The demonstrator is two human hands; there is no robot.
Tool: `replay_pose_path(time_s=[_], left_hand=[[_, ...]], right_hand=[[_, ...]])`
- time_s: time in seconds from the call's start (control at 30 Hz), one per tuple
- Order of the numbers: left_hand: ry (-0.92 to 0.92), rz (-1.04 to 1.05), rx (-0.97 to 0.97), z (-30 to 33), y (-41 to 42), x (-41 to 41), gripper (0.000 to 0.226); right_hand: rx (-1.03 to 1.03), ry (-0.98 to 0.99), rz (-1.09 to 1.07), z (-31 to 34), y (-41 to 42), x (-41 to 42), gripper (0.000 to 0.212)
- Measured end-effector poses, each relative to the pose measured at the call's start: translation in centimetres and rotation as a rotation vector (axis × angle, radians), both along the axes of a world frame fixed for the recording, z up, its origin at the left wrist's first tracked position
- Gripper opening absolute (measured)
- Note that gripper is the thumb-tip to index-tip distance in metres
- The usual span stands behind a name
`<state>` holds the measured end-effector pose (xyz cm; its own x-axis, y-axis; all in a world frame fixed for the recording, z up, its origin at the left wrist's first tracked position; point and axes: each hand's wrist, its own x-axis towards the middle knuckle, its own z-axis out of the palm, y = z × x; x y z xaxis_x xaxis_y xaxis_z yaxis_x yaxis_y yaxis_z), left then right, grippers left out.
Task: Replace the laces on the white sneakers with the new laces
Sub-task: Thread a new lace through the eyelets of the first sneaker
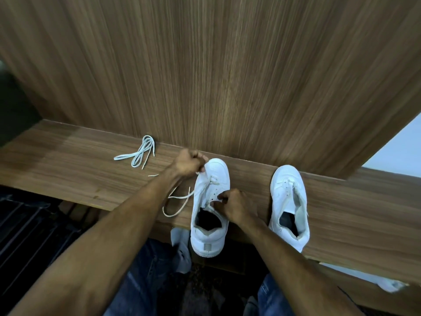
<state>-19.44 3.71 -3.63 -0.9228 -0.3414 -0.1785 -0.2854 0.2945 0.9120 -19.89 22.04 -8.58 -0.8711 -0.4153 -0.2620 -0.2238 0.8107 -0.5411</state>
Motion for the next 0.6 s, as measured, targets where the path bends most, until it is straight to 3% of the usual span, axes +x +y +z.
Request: replay_pose_path(time_s=[0.17,0.3,0.37,0.47,0.6], left_hand=[[0.263,-0.149,-0.023,8.8,0.1,0.3,0.010],[0.319,-0.313,-0.214,12.3,0.9,-0.3,0.012],[0.332,-0.376,-0.294,12.5,1.5,-0.5,0.012],[0.322,-0.388,-0.332,11.6,1.8,-0.3,0.012],[0.235,-0.308,-0.420,9.2,0.2,0.7,0.013]], right_hand=[[-0.490,-0.329,-0.155,3.5,0.2,-2.0,0.011],[-0.833,-0.281,-0.128,10.1,0.0,-2.3,0.031],[-0.895,-0.247,-0.026,12.6,-0.3,-2.1,0.030],[-0.839,-0.216,0.014,14.1,-0.5,-1.9,0.007],[-0.794,-0.186,-0.218,12.2,1.1,-2.7,0.016]])
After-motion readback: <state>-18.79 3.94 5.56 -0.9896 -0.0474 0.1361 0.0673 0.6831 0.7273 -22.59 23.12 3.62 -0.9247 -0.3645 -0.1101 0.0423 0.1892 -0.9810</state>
